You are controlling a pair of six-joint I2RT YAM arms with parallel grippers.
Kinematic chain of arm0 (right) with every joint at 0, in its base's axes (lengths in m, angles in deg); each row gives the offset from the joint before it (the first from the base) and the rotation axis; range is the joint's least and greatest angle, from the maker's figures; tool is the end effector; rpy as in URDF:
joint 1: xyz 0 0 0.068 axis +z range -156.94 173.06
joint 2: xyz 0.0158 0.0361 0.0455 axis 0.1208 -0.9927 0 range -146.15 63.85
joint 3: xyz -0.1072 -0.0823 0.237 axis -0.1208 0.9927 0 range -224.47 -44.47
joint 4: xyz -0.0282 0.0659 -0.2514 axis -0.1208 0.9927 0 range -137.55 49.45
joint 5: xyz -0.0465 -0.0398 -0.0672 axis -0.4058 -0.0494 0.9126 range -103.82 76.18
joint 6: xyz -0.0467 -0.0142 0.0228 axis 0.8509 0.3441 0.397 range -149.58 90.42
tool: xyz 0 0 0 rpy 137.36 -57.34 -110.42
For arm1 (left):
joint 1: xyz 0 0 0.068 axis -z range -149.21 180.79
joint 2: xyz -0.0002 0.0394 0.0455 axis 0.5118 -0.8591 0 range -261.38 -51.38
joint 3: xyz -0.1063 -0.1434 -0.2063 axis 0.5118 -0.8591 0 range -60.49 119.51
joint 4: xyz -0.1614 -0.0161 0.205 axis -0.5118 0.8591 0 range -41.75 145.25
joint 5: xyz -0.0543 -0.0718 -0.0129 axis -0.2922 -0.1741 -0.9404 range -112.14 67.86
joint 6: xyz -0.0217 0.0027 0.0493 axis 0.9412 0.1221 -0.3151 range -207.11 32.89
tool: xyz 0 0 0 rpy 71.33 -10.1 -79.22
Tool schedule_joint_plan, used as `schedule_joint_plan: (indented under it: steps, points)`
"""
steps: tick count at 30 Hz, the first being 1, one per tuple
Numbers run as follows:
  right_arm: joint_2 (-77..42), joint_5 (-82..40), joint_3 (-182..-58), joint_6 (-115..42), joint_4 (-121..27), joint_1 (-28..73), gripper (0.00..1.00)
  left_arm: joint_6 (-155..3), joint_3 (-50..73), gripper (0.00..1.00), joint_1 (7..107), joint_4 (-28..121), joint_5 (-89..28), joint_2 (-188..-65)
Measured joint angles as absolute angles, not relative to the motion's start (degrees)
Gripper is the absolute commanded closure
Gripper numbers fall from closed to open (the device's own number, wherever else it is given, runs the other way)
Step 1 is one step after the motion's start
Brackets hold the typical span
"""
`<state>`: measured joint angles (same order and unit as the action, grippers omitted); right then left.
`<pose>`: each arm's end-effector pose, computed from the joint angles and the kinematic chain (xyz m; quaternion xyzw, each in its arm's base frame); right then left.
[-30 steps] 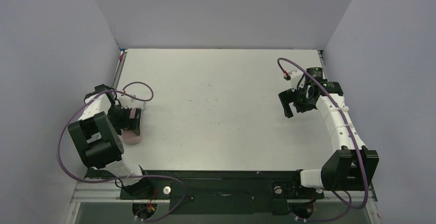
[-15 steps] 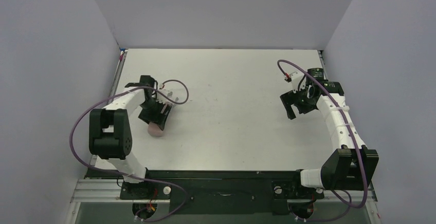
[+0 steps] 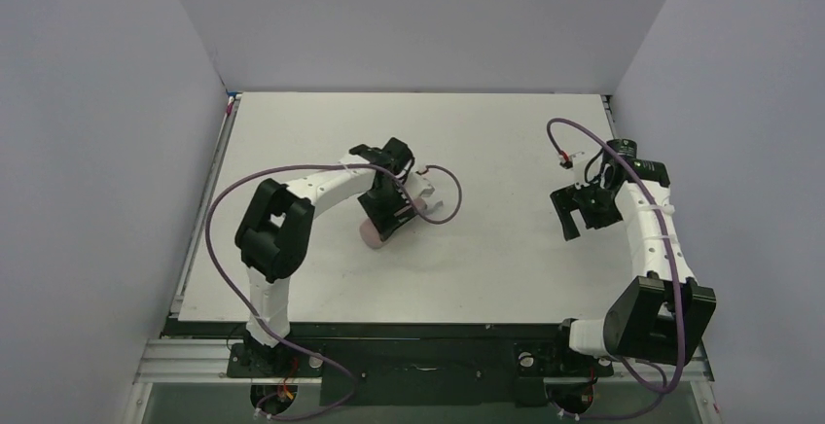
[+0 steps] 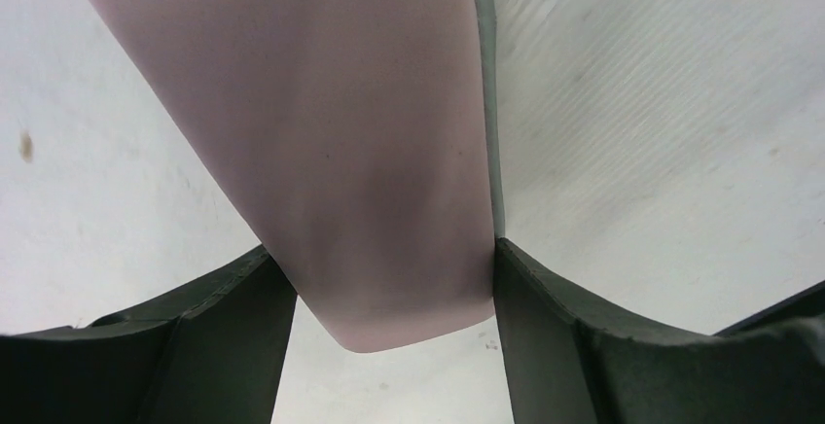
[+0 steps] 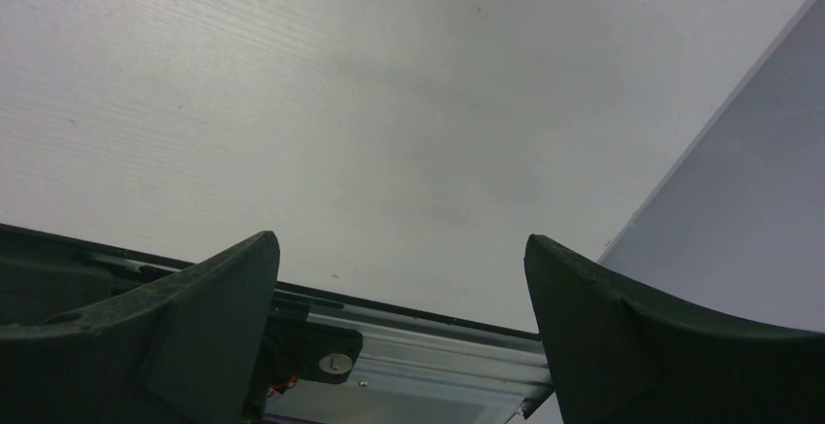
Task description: Open the umbrella
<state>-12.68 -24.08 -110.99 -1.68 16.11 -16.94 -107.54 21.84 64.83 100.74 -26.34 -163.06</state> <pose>0.2383 -0.0354 0.2822 -0.1659 0.9719 0.0378 0.1625 0.3100 -0.2126 0.1826 0.4585 0.8851 -0.0447 0.0662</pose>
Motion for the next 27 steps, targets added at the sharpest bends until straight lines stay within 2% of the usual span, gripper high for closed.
schedule_joint_plan:
  steps: [2,4,5,6,10,14,18,21,25,27]
  points:
    - [-12.70,-24.19,-110.99,-1.11,17.14,-18.07,0.08,-110.68,26.16,0.38,67.52,101.59,-26.34,-165.90]
    - [-12.72,-24.32,-111.04,-0.65,17.84,-18.73,0.08,-113.98,29.53,0.24,69.77,102.03,-26.39,-168.00]
    - [-12.77,-24.41,-111.15,-0.56,18.10,-18.90,0.08,-116.06,30.97,0.07,70.93,102.09,-26.39,-168.87]
    - [-12.96,-24.54,-111.50,-0.45,18.49,-18.92,0.08,-118.05,31.89,0.02,71.98,101.50,-26.39,-169.59]
    - [-17.14,-25.65,-115.58,-0.67,19.22,-18.64,0.08,-123.27,31.45,0.03,74.36,97.54,-26.76,-171.21]
    - [-22.95,-27.82,-120.17,-2.05,19.00,-17.07,0.08,-123.08,28.22,0.03,71.67,92.80,-27.20,-168.72]
    - [-29.55,-31.49,-127.47,-4.32,18.43,-12.50,0.12,-117.61,19.98,0.03,64.28,85.61,-26.69,-156.72]
    - [-34.21,-35.29,-133.59,-6.64,17.51,-8.35,0.15,-113.44,13.31,0.03,58.93,80.89,-24.92,-142.82]
    - [-40.50,-40.87,-141.00,-10.16,15.85,-3.30,0.21,-107.97,6.71,0.03,59.41,80.43,-25.23,-128.35]
    - [-43.39,-43.82,-143.17,-11.97,14.76,-0.94,0.25,-104.54,3.91,0.01,60.26,80.80,-27.37,-125.90]
